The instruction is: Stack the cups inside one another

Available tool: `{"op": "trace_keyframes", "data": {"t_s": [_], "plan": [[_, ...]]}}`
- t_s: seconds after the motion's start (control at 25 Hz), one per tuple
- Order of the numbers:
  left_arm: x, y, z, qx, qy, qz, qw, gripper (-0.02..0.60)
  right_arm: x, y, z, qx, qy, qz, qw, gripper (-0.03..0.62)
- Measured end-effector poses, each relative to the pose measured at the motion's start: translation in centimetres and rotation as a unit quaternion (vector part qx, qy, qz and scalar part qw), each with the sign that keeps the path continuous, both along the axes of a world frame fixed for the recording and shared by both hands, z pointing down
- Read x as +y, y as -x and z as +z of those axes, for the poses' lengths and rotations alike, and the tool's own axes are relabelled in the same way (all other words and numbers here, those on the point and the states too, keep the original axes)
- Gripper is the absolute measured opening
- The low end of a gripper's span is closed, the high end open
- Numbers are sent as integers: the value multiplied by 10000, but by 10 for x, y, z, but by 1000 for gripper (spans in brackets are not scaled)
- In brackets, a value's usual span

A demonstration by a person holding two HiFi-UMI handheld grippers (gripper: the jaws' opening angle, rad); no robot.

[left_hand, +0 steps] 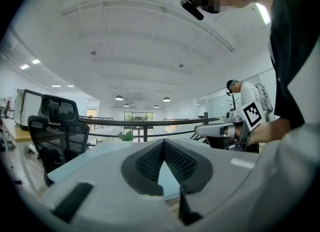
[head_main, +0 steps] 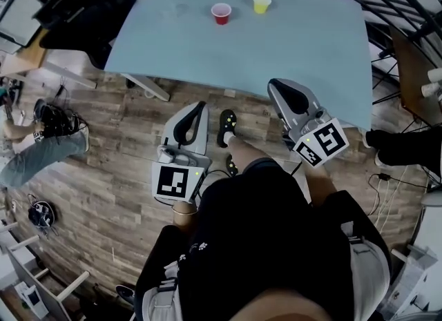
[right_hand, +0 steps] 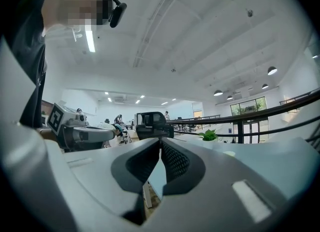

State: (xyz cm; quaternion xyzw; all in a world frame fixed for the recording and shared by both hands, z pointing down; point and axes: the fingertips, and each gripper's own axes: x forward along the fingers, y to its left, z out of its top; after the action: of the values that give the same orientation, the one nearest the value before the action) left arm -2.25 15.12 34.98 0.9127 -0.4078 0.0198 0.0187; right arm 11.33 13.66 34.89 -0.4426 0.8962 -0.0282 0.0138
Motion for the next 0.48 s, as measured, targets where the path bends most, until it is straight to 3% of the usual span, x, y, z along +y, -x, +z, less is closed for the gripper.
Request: {"op": "trace_keyframes", "data": {"t_s": [0.48], "plan": [[-77, 30, -2, -214, 47, -342, 9992, -9, -105, 5, 17, -106, 20, 169, 9998, 34]]}}
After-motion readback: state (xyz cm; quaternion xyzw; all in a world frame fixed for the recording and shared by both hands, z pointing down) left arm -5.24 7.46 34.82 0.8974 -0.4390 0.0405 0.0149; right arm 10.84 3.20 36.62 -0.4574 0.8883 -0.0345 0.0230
